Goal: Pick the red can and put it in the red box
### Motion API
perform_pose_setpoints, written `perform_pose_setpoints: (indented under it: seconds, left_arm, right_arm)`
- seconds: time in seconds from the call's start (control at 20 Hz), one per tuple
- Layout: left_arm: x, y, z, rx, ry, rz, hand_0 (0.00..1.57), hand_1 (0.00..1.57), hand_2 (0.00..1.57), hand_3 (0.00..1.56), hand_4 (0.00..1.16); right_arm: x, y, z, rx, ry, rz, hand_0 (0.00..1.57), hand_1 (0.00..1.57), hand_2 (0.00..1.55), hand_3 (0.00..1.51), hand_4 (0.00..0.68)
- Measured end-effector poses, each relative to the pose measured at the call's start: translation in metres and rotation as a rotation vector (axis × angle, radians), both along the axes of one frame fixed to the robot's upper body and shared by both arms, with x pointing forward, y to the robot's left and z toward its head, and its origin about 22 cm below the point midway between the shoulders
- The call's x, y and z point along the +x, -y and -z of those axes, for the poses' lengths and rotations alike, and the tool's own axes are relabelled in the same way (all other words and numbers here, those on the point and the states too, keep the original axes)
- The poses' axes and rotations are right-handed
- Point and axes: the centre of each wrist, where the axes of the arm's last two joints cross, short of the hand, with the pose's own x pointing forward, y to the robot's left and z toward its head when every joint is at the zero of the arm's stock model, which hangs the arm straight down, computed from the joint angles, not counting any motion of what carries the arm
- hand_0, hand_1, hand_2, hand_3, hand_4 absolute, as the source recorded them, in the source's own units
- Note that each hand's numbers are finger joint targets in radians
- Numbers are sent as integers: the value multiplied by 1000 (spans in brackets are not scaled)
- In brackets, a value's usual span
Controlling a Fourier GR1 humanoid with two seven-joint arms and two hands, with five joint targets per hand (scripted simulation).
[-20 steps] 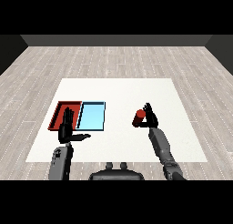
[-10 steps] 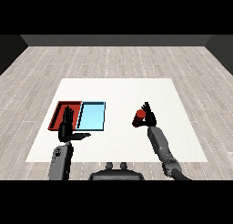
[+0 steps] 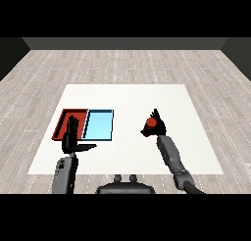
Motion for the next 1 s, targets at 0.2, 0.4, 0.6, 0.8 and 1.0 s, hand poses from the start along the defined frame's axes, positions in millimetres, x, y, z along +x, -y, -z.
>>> perform_pose_setpoints:
  seconds: [0.2, 0.4, 0.6, 0.8, 1.0]
  left_arm:
    - [1, 8, 2, -3, -3, 6, 0, 0, 0, 0, 0]
    - [0, 10, 0, -7, 0, 5, 0, 0, 0, 0, 0]
    - [-1, 11, 1, 2, 1, 3, 0, 0, 0, 0, 0]
    - [4, 13, -3, 1, 2, 2, 0, 0, 0, 0, 0]
    - [4, 15, 3, 12, 2, -4, 0, 0, 0, 0, 0]
  right_arm:
    - [7, -3, -2, -5, -5, -1, 0, 0, 0, 0, 0]
    - [9, 1, 2, -8, -23, -1, 0, 0, 350, 121, 0]
    - [10, -5, 0, -32, -34, 27, 1478, 1478, 1464, 1432, 655]
    - [13, -6, -4, -77, -39, 56, 1497, 1497, 1465, 1436, 667]
    - [18, -4, -10, -126, -19, 63, 1464, 1464, 1453, 1425, 656]
